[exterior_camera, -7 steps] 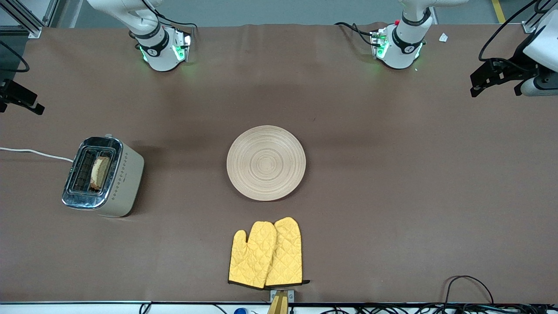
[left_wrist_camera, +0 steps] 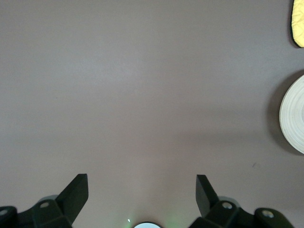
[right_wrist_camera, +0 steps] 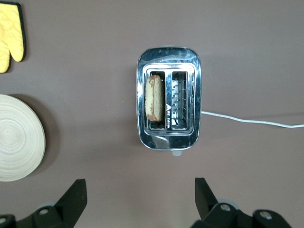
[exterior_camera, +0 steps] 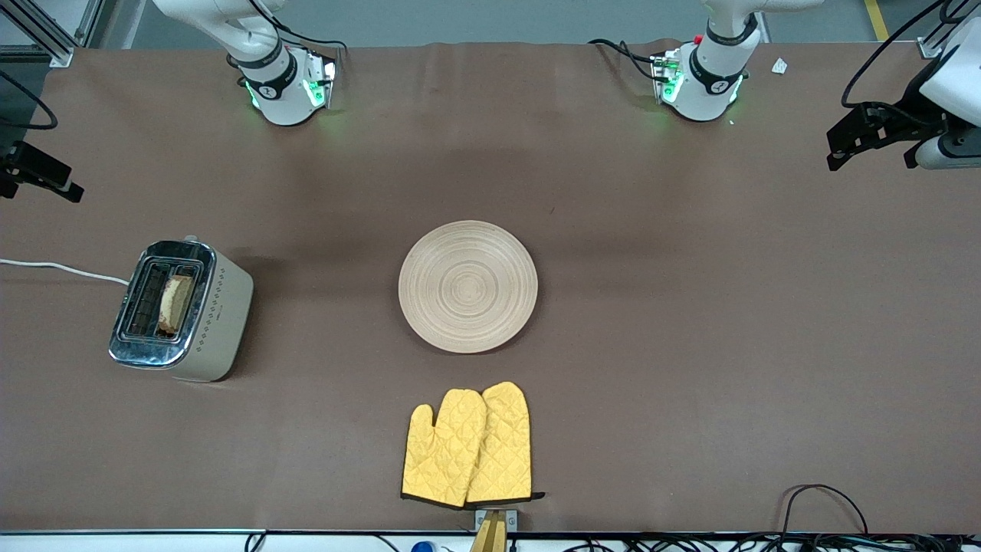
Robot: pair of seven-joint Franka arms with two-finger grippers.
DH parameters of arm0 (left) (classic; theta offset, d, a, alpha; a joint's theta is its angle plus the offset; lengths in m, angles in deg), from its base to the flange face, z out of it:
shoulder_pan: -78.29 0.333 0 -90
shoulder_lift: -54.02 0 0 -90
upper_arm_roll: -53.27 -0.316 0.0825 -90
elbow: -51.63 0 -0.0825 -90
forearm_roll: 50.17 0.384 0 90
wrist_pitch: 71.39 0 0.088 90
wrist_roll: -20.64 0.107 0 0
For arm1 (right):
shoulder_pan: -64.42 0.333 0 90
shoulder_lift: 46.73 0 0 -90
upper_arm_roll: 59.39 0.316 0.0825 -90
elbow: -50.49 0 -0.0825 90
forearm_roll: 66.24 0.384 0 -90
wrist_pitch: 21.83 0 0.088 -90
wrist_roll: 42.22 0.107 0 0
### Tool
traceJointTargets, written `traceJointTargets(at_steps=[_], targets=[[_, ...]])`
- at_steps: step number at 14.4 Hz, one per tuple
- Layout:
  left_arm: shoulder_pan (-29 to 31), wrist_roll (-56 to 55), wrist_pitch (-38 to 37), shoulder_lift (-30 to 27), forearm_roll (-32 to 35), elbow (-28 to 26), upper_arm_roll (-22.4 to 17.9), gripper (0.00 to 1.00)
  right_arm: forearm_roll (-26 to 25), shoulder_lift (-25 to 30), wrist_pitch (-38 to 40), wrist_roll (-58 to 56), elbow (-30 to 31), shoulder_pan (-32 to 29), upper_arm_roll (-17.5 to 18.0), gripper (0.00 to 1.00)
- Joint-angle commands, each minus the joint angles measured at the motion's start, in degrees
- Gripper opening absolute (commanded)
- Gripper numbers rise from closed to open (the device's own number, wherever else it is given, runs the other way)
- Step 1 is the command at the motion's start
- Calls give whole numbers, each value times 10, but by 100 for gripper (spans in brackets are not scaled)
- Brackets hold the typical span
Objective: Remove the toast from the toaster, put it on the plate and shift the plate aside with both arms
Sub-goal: 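Reach the right gripper toward the toast in the silver toaster, then lower the right gripper and grasp the toast slice in the slot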
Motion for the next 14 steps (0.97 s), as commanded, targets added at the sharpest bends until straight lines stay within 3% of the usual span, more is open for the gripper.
traceJointTargets(at_steps=[1,14], targets=[[1,10,-8,4,-7,12,-2,100,-8,-4,11,-2,6,3,-1,100],[1,11,-8,4,-7,12,-10,100,16,-243,-114,-6,9,4,1,100]])
